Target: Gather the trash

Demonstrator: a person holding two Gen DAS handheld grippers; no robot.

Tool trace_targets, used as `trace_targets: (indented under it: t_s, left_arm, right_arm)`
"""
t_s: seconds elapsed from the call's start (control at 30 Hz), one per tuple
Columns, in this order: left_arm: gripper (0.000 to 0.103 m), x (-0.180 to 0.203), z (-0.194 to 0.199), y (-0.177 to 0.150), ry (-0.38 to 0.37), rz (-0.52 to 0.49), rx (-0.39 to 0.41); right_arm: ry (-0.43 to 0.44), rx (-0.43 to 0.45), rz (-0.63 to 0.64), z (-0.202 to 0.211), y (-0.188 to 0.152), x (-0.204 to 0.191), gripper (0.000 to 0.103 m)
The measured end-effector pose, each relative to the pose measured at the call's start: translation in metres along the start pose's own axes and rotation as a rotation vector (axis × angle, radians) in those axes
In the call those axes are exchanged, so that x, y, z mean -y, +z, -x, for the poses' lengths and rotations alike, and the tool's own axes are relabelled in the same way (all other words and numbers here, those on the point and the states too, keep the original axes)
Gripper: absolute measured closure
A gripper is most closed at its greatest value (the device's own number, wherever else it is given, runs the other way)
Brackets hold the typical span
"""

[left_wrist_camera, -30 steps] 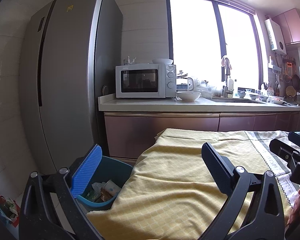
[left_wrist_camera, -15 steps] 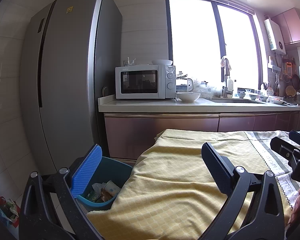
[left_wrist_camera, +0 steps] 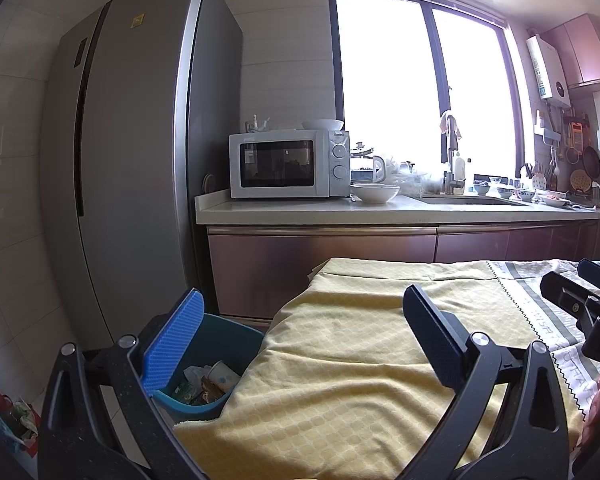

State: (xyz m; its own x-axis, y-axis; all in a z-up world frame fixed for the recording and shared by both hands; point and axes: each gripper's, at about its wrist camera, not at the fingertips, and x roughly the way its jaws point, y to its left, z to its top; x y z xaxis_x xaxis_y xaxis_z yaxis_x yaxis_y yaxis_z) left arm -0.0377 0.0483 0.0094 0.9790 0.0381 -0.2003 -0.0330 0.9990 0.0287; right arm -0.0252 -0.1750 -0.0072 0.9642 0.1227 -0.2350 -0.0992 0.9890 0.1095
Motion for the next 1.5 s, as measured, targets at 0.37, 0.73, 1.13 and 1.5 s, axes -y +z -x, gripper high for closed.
trace_targets:
  t_s: [0.37,0.73,1.13,1.5]
  left_arm:
    - [0.005,0.002,-0.002,-0.002,-0.003,-0.003,-0.002]
    - [0.005,0.004,-0.005,-0.002,-0.004,-0.004,-0.005]
    - [0.005,0.005,-0.005,-0.003,-0.002,-0.007,-0.004]
    - [0.005,0.006,-0.011,-0.007,-0.009,-0.003,-0.019]
  right_arm:
    - [0.001,-0.003,-0.002,-0.001,0.001,0.002,0.007]
    - [-0.002,-0.003,-0.004,-0.002,0.002,0.003,0.007]
    - [-0.003,-0.003,-0.005,-0.002,0.002,0.002,0.007]
    - [0.001,-0.014,-0.012,-0.005,0.002,0.005,0.007]
